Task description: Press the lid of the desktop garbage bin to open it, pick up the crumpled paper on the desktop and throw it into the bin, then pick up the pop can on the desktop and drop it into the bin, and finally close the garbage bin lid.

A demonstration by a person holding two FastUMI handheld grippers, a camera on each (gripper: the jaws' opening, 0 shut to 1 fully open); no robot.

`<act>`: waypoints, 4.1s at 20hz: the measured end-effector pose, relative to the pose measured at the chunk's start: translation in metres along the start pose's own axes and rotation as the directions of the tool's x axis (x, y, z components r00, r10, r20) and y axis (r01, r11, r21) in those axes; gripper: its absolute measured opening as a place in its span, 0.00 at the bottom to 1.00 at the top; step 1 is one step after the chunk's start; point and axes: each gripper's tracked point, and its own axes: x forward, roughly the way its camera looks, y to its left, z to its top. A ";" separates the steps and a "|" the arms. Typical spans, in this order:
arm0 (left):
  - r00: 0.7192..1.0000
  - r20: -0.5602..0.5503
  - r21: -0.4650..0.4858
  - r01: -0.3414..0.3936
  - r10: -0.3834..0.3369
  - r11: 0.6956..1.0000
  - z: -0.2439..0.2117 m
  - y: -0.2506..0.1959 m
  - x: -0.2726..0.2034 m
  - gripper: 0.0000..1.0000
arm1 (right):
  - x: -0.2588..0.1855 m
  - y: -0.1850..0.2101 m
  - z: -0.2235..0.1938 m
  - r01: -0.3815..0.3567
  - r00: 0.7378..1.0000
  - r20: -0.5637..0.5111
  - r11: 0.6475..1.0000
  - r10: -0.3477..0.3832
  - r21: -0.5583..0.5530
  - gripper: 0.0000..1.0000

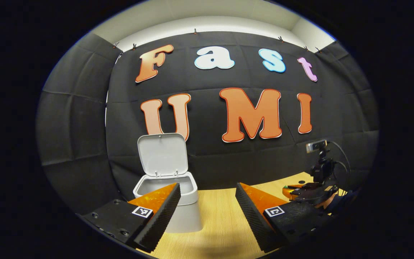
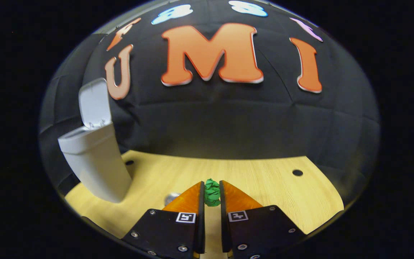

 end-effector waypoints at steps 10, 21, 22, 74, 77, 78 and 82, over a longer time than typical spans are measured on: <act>0.989 0.052 -0.069 -0.131 0.135 0.989 -0.008 0.113 -0.027 0.97 | -0.005 0.257 0.143 -0.346 0.920 0.163 0.934 0.357 -0.093 0.17; 0.940 -0.024 -0.112 -0.341 0.341 0.933 -0.050 0.221 -0.080 0.95 | 0.070 0.379 0.092 -0.424 0.903 0.027 0.899 0.429 -0.108 0.26; 0.944 -0.026 -0.114 -0.330 0.329 0.937 -0.052 0.217 -0.077 0.93 | 0.065 0.379 0.093 -0.421 0.903 0.031 0.898 0.428 -0.129 0.46; 0.936 -0.296 0.023 0.206 -0.190 0.978 -0.290 -0.223 0.228 0.81 | -0.134 -0.108 0.049 0.309 0.948 0.097 0.949 -0.302 -0.066 0.94; 0.962 -0.206 0.013 0.188 -0.181 0.982 -0.219 -0.190 0.206 0.80 | -0.124 -0.092 0.052 0.276 0.957 0.109 0.960 -0.269 -0.053 0.94; 0.968 -0.185 0.013 0.175 -0.169 0.985 -0.198 -0.176 0.196 0.80 | -0.121 -0.086 0.053 0.265 0.960 0.114 0.963 -0.258 -0.053 0.94; 0.988 -0.127 0.035 0.097 -0.092 0.995 -0.117 -0.108 0.160 0.80 | -0.112 -0.066 0.055 0.225 0.968 0.126 0.973 -0.218 -0.044 0.94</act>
